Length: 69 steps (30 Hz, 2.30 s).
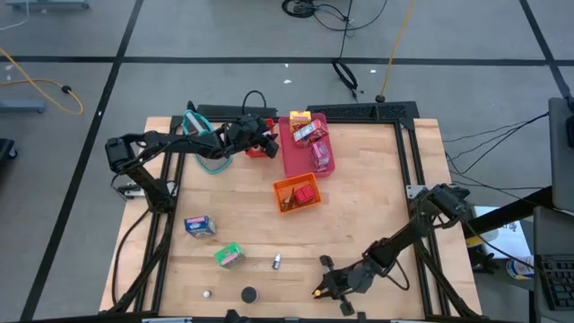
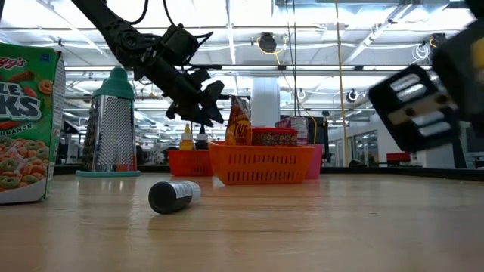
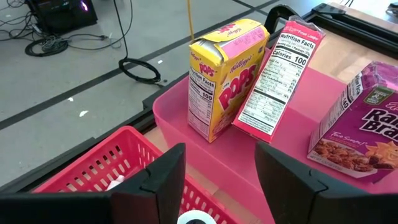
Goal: Pick & Place Kitchen Items
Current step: Put the orange food coloring bottle into the red bin
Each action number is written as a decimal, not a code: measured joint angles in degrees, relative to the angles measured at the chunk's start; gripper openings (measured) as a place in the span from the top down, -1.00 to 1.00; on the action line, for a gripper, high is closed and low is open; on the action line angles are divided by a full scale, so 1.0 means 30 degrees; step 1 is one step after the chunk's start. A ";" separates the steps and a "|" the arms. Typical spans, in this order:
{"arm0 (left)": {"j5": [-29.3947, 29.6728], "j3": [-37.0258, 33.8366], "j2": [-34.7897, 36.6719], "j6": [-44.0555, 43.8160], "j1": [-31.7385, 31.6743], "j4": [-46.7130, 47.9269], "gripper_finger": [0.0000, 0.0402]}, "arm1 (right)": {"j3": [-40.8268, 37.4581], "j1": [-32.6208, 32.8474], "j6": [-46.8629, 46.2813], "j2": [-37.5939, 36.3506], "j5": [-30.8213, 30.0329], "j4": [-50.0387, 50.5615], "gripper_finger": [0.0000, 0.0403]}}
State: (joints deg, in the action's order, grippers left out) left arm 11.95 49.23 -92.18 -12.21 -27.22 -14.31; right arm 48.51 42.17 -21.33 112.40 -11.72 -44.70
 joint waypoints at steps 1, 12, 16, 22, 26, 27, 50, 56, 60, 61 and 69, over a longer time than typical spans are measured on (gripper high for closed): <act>-0.0002 0.0000 0.0000 0.0024 0.0000 0.0001 0.05 | 0.0000 -0.0129 0.0064 -0.0323 -0.0001 0.0530 0.86; -0.0030 0.0000 0.0000 0.0910 0.0000 -0.0043 0.05 | 0.0000 -0.2046 0.3262 -0.5376 -0.0154 0.6016 0.86; -0.0200 0.0000 0.0000 0.1173 0.0000 -0.0074 0.05 | 0.0000 -0.3300 0.4526 -0.7223 -0.0148 0.7247 0.86; -0.3042 0.0000 0.0000 0.1448 0.0006 -0.1383 0.05 | 0.0000 -0.5821 0.5785 -0.9382 -0.0165 0.8152 0.86; -0.5471 0.0000 0.0000 0.3117 0.0134 -0.2599 0.05 | -0.0007 -0.7524 0.6853 -1.0332 -0.0075 0.8425 0.86; -0.5878 0.0000 0.0000 0.3637 0.0216 -0.2839 0.05 | -0.0007 -0.7967 0.6930 -1.0522 -0.0069 0.8437 0.86; -1.1128 0.0007 0.0000 0.6513 0.3310 -0.6645 0.05 | -0.0007 -1.5914 0.7681 -1.2196 0.1495 0.8717 0.86; -1.0979 0.0007 0.0000 0.6528 0.3759 -0.7589 0.05 | -0.0007 -1.6567 0.7639 -1.2196 0.1789 0.8043 0.86; -1.0970 0.0007 0.0000 0.6497 0.3759 -0.7758 0.05 | -0.0007 -1.6791 0.7515 -1.1898 0.2963 0.6860 0.86; -1.0967 0.0007 0.0000 0.6400 0.3758 -0.7758 0.05 | -0.0011 -1.6807 0.7490 -1.1863 0.2997 0.6715 0.86; -1.0166 0.0007 0.0000 0.5407 0.3752 -0.7736 0.08 | -0.0022 -1.6828 0.7493 -1.1591 0.2986 0.6297 0.86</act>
State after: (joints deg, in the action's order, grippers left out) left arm -18.55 49.25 -92.18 4.01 -15.97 -37.52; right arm 48.45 -8.32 1.15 77.62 -2.76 -25.80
